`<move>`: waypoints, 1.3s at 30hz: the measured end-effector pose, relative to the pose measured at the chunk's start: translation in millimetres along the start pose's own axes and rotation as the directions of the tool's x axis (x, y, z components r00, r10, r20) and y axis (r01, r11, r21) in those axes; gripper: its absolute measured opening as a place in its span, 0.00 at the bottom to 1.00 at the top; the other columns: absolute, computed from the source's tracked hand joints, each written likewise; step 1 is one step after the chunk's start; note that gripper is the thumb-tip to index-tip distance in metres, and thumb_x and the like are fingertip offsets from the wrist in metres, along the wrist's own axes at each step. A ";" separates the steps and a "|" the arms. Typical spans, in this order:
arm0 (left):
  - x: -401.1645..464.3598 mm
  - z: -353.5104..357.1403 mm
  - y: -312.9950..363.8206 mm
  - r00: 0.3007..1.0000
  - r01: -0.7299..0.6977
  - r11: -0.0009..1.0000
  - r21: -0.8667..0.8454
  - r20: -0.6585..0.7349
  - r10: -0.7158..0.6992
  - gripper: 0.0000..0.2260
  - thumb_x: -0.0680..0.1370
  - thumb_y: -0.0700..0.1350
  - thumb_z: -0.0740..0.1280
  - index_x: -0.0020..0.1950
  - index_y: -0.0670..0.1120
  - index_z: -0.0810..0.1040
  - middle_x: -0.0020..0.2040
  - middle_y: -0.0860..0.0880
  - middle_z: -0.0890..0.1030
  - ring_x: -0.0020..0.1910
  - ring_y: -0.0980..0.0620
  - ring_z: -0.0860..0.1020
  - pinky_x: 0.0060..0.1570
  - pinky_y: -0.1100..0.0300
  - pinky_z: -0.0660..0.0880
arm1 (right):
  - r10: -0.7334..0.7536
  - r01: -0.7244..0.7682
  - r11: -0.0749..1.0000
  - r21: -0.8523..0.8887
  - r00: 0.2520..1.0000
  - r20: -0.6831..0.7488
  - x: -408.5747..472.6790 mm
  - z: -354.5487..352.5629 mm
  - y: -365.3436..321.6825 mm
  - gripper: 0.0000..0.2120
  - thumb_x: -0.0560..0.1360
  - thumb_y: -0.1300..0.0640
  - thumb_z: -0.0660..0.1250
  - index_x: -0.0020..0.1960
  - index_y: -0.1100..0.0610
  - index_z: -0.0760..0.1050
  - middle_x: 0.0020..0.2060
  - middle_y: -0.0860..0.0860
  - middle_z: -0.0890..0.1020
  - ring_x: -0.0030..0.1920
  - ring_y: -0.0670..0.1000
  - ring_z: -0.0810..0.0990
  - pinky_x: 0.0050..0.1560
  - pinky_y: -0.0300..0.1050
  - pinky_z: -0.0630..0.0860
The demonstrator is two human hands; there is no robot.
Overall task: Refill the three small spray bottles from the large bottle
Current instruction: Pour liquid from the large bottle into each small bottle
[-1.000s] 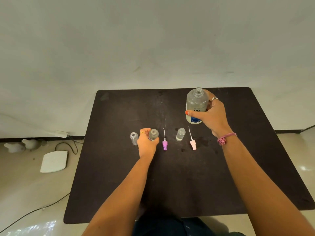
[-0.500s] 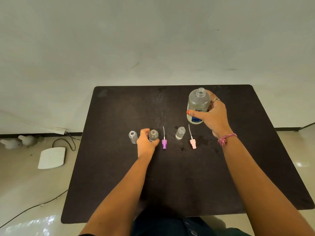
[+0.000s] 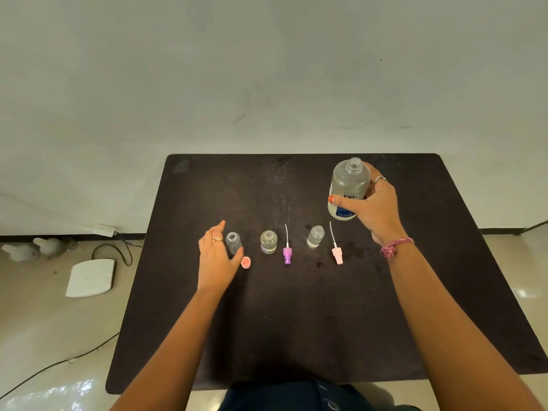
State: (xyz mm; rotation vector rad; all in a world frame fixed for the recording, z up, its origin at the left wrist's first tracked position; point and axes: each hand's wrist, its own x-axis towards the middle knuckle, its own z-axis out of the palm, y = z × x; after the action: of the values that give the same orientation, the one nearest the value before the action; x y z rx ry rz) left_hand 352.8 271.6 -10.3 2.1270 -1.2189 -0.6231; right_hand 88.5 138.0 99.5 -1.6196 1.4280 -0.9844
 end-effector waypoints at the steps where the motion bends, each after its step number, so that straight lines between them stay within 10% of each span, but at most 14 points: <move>1: 2.5 1.8 -1.2 0.999 0.039 0.999 -0.023 0.036 -0.038 0.34 0.74 0.45 0.72 0.75 0.45 0.59 0.72 0.46 0.65 0.73 0.48 0.59 0.69 0.49 0.65 | 0.000 0.000 1.000 -0.001 1.000 0.001 -0.4 0.5 0.0 0.35 0.62 0.56 0.80 0.65 0.47 0.69 0.58 0.47 0.77 0.58 0.49 0.76 0.60 0.46 0.76; 15: 7.6 11.0 -5.8 0.967 0.249 0.937 -0.245 0.003 -0.256 0.20 0.74 0.42 0.72 0.64 0.44 0.72 0.61 0.46 0.77 0.61 0.51 0.75 0.57 0.61 0.69 | 0.011 -0.011 1.000 -0.016 1.000 -0.002 -1.0 -7.0 -0.8 0.35 0.63 0.55 0.79 0.66 0.48 0.69 0.60 0.47 0.77 0.59 0.50 0.76 0.61 0.51 0.75; 39: -0.1 -22.0 199.7 0.943 -0.267 0.762 -0.589 -0.321 0.082 0.19 0.72 0.42 0.73 0.59 0.50 0.71 0.56 0.50 0.76 0.52 0.56 0.77 0.41 0.75 0.72 | -0.169 0.170 0.984 0.042 0.985 -0.028 11.1 -106.4 -87.6 0.30 0.60 0.54 0.81 0.59 0.45 0.72 0.47 0.39 0.79 0.46 0.38 0.78 0.46 0.33 0.75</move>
State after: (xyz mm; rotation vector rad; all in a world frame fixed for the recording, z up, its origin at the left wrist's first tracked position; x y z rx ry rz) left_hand 248.2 198.5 145.0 1.4508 -0.8746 -0.5273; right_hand 29.7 130.5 224.4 -1.7240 1.2905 -1.1278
